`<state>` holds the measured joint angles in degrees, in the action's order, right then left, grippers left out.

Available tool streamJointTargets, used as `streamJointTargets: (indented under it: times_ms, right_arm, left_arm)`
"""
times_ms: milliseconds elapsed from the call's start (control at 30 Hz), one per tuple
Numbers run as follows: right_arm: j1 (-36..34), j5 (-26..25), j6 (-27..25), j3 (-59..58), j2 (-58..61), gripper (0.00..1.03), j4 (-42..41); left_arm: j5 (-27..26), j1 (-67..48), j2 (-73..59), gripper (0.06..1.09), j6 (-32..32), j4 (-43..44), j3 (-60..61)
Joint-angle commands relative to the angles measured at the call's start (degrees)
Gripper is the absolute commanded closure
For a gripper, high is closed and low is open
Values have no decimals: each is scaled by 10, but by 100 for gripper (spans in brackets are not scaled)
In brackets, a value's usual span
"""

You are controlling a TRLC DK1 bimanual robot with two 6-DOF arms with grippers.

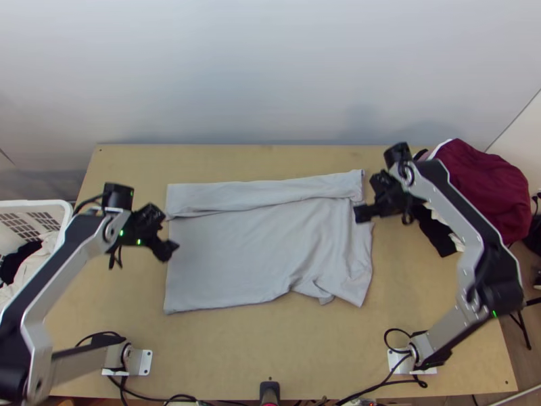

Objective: Fold the t-shirt

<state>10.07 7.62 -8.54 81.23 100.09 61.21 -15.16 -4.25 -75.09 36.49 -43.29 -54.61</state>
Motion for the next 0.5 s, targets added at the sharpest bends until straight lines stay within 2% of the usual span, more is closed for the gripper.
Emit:
streamJointTargets:
  times_ms: [0, 200, 333, 467]
  right_arm:
    - [35, -5, 21, -152, -133, 6, 15]
    - [44, -5, 37, -223, -209, 7, 16]
    - [76, -5, 33, -248, -243, 9, 20]
    - [132, -8, -6, -281, -284, 10, 22]
  left_arm:
    - [10, -30, 130, 11, 68, -87, 62]
    - [16, -77, 202, 11, 86, -119, 90]
    - [53, -152, 239, 11, 85, -122, 119]
    - [107, -261, 258, 11, 68, -130, 129]
